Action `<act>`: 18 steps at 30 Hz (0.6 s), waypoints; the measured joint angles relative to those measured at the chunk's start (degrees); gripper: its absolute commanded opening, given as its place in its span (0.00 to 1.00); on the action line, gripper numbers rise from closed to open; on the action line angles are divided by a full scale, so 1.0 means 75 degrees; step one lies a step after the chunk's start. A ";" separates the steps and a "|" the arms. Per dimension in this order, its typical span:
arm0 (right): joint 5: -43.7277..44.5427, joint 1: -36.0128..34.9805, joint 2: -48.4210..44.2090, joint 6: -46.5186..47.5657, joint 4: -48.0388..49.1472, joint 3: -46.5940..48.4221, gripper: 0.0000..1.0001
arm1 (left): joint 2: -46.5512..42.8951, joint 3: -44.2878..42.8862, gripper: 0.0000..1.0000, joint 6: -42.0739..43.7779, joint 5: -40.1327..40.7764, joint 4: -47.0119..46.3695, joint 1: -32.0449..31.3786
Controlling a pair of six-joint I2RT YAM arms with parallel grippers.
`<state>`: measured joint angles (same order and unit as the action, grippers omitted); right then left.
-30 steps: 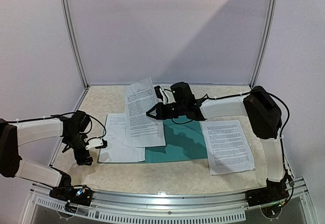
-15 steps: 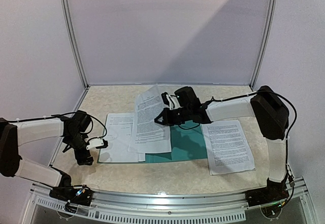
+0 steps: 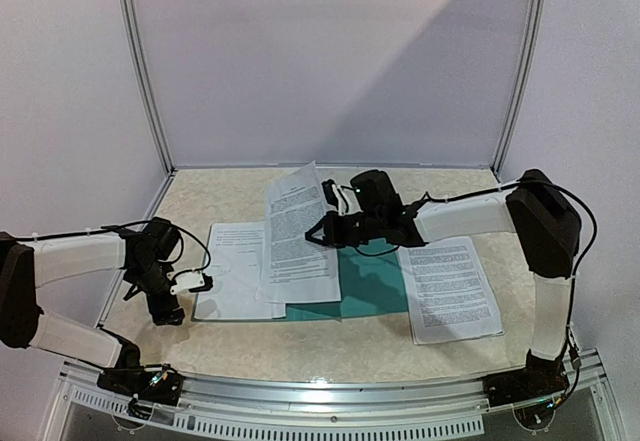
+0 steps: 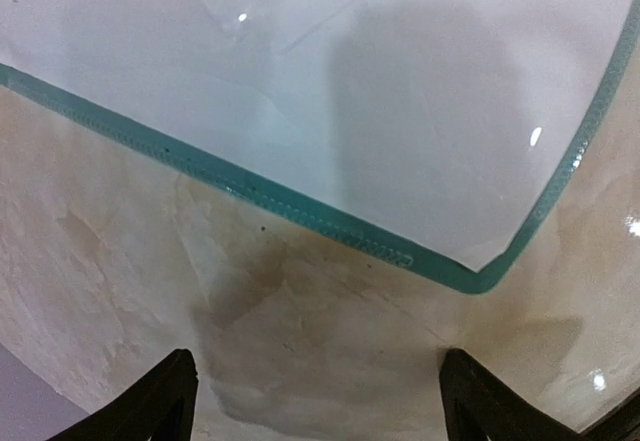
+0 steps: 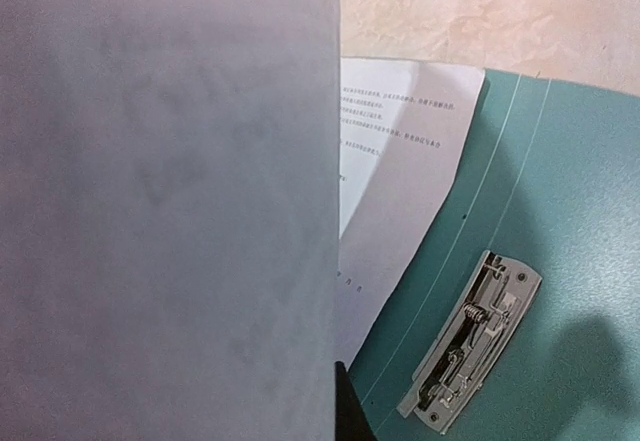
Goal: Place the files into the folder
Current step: Insert the folder to form pockets on the folder.
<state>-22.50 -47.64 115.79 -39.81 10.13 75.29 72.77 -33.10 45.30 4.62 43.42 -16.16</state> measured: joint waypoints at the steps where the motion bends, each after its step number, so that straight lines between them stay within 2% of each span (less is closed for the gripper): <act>1: -0.0052 -0.0023 0.0154 -0.0058 0.0073 0.0055 0.00 | 0.0003 0.0000 0.86 -0.0012 -0.0012 -0.0009 -0.0006; 18: -0.0425 -0.0688 0.2022 -0.1970 0.1378 0.1320 0.00 | 0.0417 -0.0219 0.84 -0.0216 -0.0122 -0.0050 -0.0198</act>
<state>-25.69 -52.80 130.96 -54.59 20.47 85.19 75.90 -34.74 43.68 3.70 43.05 -17.65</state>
